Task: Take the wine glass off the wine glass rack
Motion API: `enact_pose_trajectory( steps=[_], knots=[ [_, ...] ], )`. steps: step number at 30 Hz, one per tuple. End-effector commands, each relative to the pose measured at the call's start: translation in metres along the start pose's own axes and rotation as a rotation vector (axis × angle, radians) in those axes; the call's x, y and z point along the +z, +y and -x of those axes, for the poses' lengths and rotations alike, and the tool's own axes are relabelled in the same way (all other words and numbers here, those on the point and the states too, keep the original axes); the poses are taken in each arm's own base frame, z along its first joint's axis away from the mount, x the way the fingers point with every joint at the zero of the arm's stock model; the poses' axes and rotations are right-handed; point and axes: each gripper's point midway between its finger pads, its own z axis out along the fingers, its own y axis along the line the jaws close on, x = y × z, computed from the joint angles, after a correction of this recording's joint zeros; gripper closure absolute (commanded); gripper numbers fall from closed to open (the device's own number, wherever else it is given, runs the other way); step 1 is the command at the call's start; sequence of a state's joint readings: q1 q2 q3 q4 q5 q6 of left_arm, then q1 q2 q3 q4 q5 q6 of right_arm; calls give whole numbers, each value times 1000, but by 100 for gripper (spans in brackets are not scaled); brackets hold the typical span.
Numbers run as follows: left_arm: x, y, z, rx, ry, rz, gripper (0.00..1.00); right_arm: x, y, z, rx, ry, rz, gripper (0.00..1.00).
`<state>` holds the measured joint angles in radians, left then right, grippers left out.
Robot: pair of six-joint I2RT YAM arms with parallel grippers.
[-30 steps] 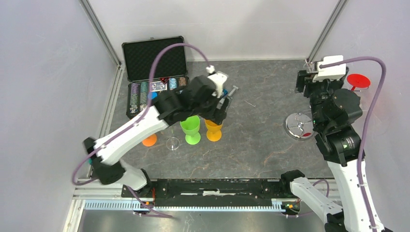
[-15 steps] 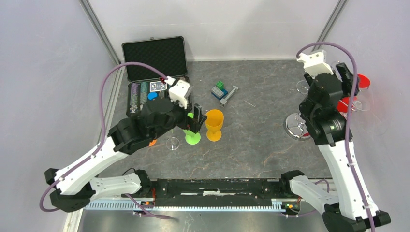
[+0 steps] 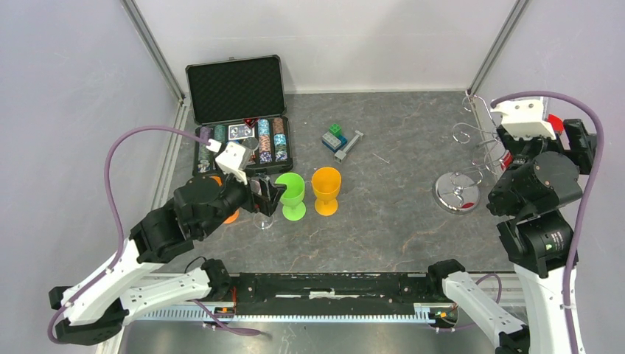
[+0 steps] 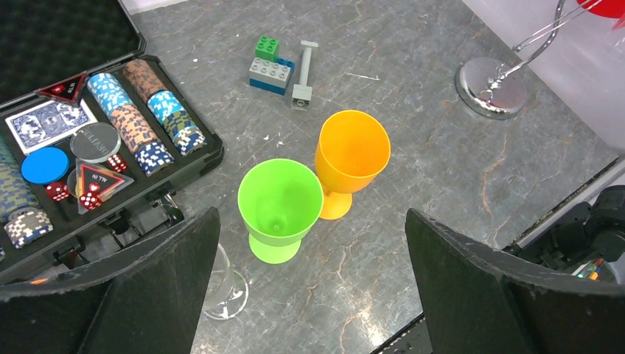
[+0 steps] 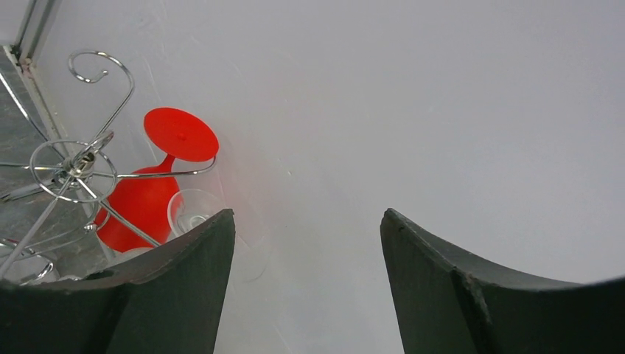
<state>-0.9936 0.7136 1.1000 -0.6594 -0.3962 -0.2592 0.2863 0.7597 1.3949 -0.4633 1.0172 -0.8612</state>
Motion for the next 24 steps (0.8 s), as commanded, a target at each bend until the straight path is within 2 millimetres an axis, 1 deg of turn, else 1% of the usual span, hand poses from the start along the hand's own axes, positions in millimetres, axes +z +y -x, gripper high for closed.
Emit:
enact_pose_trajectory(
  steps=[1, 3, 6, 8, 10, 13, 17, 19, 24],
  knots=[
    [0, 8, -7, 9, 1, 31, 0, 1, 21, 3, -65, -50, 95, 23],
    [1, 8, -11, 7, 8, 32, 0, 3, 35, -1, -106, -35, 125, 24],
    [2, 8, -15, 7, 16, 36, 0, 8, 56, -13, -181, 37, 146, 28],
    [3, 8, -16, 8, 19, 37, 0, 11, 69, -17, -201, 68, 168, 30],
    [4, 9, -17, 10, 23, 39, 0, 14, 73, -20, -214, 104, 163, 31],
    [5, 9, -19, 14, 28, 43, 0, 17, 74, -27, -217, 148, 145, 33],
    [7, 10, -23, 22, 46, 49, 0, 21, 86, -51, -263, 223, 142, 33],
    [7, 10, -25, 25, 51, 54, 0, 22, 87, -59, -275, 260, 124, 34],
    [7, 11, -24, 24, 51, 56, 0, 27, 84, -66, -297, 298, 79, 39]
  ],
)
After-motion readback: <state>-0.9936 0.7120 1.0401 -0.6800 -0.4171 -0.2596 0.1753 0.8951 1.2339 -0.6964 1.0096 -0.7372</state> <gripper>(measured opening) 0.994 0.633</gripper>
